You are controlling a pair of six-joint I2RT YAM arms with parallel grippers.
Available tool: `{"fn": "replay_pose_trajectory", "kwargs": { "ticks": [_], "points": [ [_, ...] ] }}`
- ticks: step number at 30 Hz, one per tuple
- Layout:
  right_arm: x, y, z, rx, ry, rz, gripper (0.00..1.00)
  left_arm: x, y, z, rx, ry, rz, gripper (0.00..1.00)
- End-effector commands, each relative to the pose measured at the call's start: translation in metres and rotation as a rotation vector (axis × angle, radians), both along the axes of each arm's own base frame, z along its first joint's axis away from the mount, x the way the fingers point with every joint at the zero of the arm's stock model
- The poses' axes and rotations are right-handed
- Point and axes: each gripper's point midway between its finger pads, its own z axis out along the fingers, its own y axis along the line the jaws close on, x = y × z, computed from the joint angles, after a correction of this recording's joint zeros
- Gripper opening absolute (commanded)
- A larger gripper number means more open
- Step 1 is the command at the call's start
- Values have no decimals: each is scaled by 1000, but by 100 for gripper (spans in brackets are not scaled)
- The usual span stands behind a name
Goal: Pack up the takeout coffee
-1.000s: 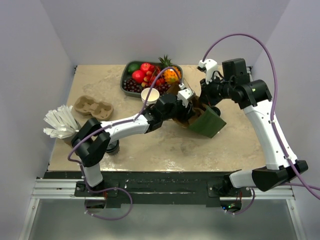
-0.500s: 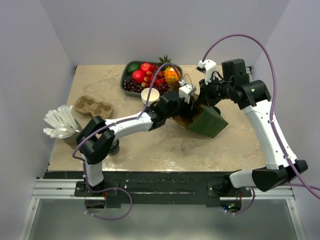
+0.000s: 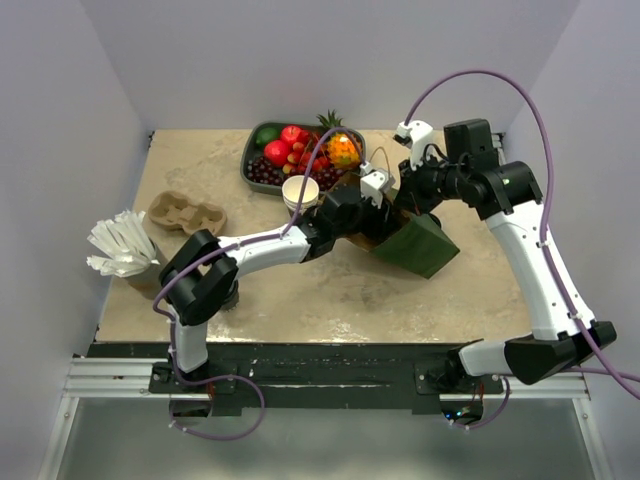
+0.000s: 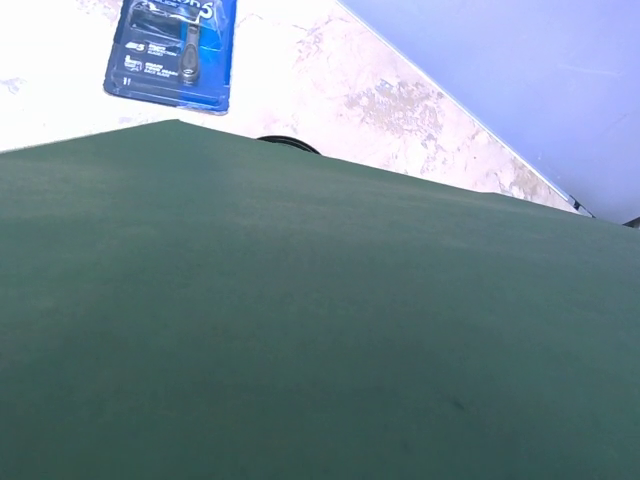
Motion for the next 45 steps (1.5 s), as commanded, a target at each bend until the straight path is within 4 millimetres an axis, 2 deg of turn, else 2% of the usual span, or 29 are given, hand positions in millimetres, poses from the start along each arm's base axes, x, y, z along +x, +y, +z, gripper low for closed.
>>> {"fn": "replay_pose_trajectory", "kwargs": {
  "ticks": [1,3,4,7,14,16,21,25,28,30,31,33,34,36,37,39,40,44,45],
  "points": [
    [-8,5,16,55,-43,23,0,10,-8,13,-53,-45,10,29],
    [-8,5,17,55,-45,23,0,10,-8,13,-46,-46,10,37],
    [-8,5,16,53,-45,22,0,10,-8,13,-44,-48,9,45],
    [-6,5,17,55,-47,19,0,7,-8,20,-54,-52,-4,55],
    [-1,4,17,48,-47,2,0,-3,-4,44,-80,-44,-27,72],
    [1,3,21,46,-61,-4,0,-4,-2,47,-82,-35,-24,81],
    [8,-8,13,-11,-70,-54,0,-10,5,61,-99,-31,-47,96],
    [9,-13,10,-34,-77,-70,0,-12,15,77,-121,-41,-78,99],
    [9,-16,9,-39,-81,-80,0,-22,20,87,-127,-53,-136,99],
    [8,-17,10,-39,-90,-81,0,-36,24,92,-117,-70,-198,99],
    [8,-18,10,-41,-91,-80,0,-43,28,104,-130,-97,-219,99],
    [7,-18,8,-43,-88,-75,0,-55,32,109,-122,-150,-277,99],
    [5,-17,8,-40,-88,-63,0,-58,37,120,-127,-183,-285,99],
    [3,-15,10,-32,-98,-47,0,-63,45,124,-98,-221,-303,99],
    [1,-15,12,-29,-109,-38,0,-64,53,134,-99,-247,-300,99],
    [1,-13,13,-20,-116,-29,0,-69,65,136,-71,-276,-326,99],
    [0,-12,13,-16,-115,-23,0,-71,75,148,-76,-311,-330,99],
    [-6,-7,10,7,-112,14,0,-96,92,157,-31,-418,-462,99],
    [-8,-4,10,22,-108,27,0,-100,96,153,1,-443,-492,99]
  ]
}}
